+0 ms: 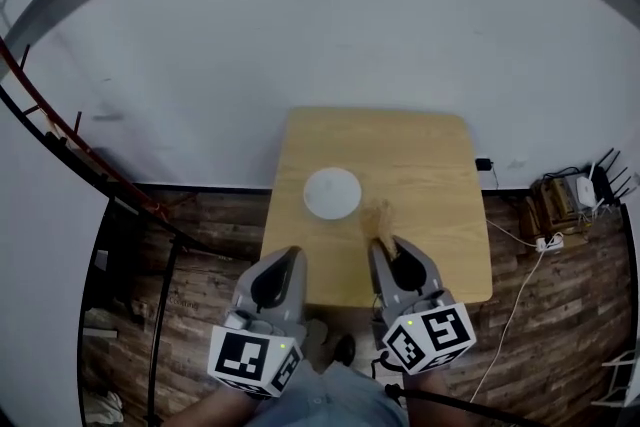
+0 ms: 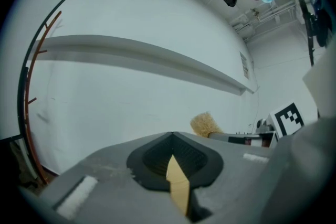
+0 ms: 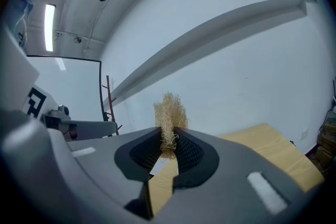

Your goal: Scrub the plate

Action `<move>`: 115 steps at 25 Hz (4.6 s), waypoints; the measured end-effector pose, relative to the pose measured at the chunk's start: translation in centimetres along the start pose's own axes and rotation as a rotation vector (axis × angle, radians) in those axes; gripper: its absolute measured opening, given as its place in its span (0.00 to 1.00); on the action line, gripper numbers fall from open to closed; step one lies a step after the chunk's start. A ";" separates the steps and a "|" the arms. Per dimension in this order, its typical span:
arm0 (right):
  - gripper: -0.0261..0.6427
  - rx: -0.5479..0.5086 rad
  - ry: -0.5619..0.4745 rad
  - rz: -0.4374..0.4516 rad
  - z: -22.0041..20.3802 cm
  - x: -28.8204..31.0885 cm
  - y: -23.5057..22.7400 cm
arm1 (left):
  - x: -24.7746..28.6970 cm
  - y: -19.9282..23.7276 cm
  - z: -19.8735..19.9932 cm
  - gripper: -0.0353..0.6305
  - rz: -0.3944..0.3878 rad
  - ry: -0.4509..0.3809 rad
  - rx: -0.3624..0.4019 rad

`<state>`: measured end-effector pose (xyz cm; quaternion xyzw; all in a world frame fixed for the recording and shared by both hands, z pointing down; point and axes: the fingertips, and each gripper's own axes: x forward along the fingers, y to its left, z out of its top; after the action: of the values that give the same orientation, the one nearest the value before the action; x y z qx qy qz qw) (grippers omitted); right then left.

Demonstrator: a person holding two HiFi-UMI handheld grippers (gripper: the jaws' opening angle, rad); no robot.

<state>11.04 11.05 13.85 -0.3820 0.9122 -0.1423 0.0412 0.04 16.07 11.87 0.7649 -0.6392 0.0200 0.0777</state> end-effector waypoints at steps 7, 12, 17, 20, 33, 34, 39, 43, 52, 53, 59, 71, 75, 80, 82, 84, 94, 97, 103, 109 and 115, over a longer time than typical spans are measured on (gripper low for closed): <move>0.13 -0.004 0.065 -0.025 -0.9 4.3 -1.9 | 4.7 3.6 -1.6 0.08 -0.004 0.053 -0.101; 0.13 0.017 0.139 -0.045 -3.4 8.4 -3.6 | 9.1 6.8 -3.6 0.08 -0.018 0.110 -0.174; 0.13 0.039 0.236 -0.064 -7.6 12.8 -5.9 | 13.7 10.4 -7.5 0.08 -0.009 0.195 -0.284; 0.13 0.059 0.295 -0.080 -10.0 14.7 -7.4 | 15.6 11.7 -10.3 0.08 -0.008 0.261 -0.350; 0.13 0.122 0.464 -0.089 -16.5 18.4 -10.5 | 19.4 14.2 -18.5 0.15 -0.011 0.457 -0.673; 0.13 0.122 0.471 -0.090 -16.7 18.5 -10.6 | 19.5 14.3 -18.9 0.17 -0.014 0.468 -0.696; 0.13 0.125 0.508 -0.097 -18.1 18.7 -10.8 | 19.4 14.2 -21.4 0.21 -0.013 0.530 -0.806; 0.13 0.132 0.532 -0.101 -19.0 18.8 -10.9 | 19.7 14.1 -23.0 0.22 -0.001 0.565 -0.889; 0.13 0.155 0.560 -0.122 -20.1 18.6 -11.7 | 20.2 13.9 -25.4 0.23 0.010 0.632 -0.996; 0.13 0.159 0.561 -0.123 -20.2 18.7 -11.8 | 20.4 13.8 -25.5 0.23 0.008 0.635 -1.006; 0.13 0.173 0.568 -0.124 -20.5 18.8 -11.9 | 21.0 13.8 -25.7 0.23 0.009 0.653 -1.037; 0.13 0.190 0.580 -0.137 -21.0 18.7 -12.1 | 21.3 13.6 -26.1 0.13 -0.017 0.679 -1.063; 0.13 0.221 0.582 -0.143 -21.4 18.7 -12.2 | 21.6 13.1 -26.0 0.13 -0.045 0.689 -1.085; 0.13 0.203 0.607 -0.144 -21.7 18.8 -12.3 | 22.2 13.0 -25.8 0.13 -0.075 0.666 -1.111; 0.13 0.217 0.638 -0.139 -21.9 18.9 -12.3 | 22.6 12.9 -25.6 0.13 -0.083 0.660 -1.121; 0.13 0.256 0.666 -0.132 -22.2 19.0 -12.4 | 22.9 12.9 -25.4 0.13 -0.088 0.649 -1.142; 0.12 0.342 0.714 -0.087 -22.6 18.9 -12.4 | 23.6 12.4 -24.6 0.17 -0.171 0.617 -1.183; 0.12 0.357 0.716 -0.074 -22.4 18.7 -12.2 | 24.2 12.1 -24.0 0.24 -0.213 0.598 -1.200; 0.11 0.337 0.739 -0.043 -22.8 18.5 -11.4 | 23.1 12.3 -25.1 0.23 -0.218 0.759 -0.957; 0.11 0.361 0.742 -0.024 -22.8 18.4 -11.6 | 24.6 11.8 -24.7 0.23 -0.288 0.727 -1.072; 0.11 0.416 0.710 -0.018 -22.8 18.4 -11.4 | 24.7 11.4 -25.2 0.12 -0.348 0.741 -1.123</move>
<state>1.75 -4.39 39.59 -0.3009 0.8181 -0.4469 -0.2010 -4.92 -6.31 41.02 0.6430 -0.3523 -0.0667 0.6767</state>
